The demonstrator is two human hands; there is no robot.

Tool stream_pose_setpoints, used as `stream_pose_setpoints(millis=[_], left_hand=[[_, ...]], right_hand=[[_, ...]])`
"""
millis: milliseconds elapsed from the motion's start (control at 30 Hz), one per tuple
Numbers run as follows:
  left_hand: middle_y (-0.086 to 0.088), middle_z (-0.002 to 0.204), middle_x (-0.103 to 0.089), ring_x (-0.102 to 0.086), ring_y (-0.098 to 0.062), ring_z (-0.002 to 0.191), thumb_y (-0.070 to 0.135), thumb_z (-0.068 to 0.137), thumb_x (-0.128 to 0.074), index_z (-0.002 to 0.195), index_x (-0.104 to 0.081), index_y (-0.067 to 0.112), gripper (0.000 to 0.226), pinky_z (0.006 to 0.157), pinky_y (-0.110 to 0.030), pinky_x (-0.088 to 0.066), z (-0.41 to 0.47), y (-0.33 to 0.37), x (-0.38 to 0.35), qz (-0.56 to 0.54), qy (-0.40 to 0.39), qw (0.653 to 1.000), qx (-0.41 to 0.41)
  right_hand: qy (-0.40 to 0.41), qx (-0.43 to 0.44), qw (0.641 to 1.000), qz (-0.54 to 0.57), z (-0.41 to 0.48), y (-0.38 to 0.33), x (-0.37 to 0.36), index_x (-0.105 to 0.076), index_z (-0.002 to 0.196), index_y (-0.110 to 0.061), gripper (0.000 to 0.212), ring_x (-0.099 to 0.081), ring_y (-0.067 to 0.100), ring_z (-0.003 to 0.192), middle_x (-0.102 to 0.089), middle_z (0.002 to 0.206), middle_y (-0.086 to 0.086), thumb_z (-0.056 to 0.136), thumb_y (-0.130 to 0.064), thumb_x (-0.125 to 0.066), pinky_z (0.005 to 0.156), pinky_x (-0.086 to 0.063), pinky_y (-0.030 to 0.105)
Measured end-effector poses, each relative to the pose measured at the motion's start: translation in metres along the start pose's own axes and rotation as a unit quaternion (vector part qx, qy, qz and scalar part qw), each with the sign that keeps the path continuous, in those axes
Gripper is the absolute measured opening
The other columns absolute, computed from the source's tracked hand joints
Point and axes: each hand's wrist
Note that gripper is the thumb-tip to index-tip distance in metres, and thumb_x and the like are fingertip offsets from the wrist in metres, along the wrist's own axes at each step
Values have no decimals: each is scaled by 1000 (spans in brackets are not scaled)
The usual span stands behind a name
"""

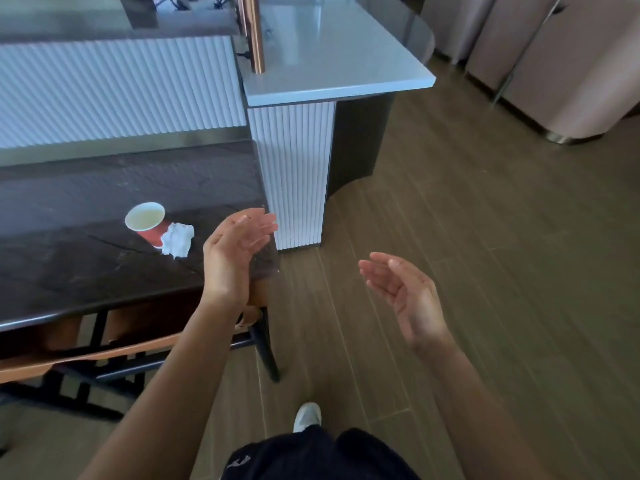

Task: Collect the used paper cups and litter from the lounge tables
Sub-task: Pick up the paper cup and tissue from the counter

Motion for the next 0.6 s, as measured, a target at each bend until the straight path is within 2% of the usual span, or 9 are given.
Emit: stream_pose_setpoints(millis=[133,300,467,600], left_hand=[[-5,98,-74,-66,-27,102,22,90,-48,94,-70,18,23,92,-38,-47,30,4,-8,-1,33,999,-11],[-8,101,-73,-66,-28,103,27,86,-51,93,-71,19,23,93,-38,-47,59,-7,-19,-2,85,996,-9],[-6,96,-74,-67,-26,99,23,85,-53,96,-69,14,21,90,-34,-49,86,-11,-38,-23,156,987,-33],[-6,94,-74,-66,-27,99,20,86,-53,97,-67,11,20,94,-38,-47,102,-14,-51,-44,229,971,-58]], right_hand=[[-54,4,998,-22,50,-18,-13,-65,111,-8,36,-65,24,108,-70,109,13,88,-30,-48,96,-48,37],[-87,-10,996,-21,114,-27,-14,-64,112,-5,29,-65,26,106,-70,108,15,99,-17,-42,99,-47,41],[-156,-41,985,-52,175,-39,-12,-64,112,-5,30,-66,25,106,-71,107,14,99,-16,-40,99,-47,42],[-222,-46,970,-88,221,-55,-17,-64,111,-5,29,-66,24,105,-71,106,13,97,-19,-43,99,-47,42]])
Point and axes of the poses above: each hand's wrist, its own z-axis towards the middle knuckle, its own x-axis out of the back of the hand, y = z × x
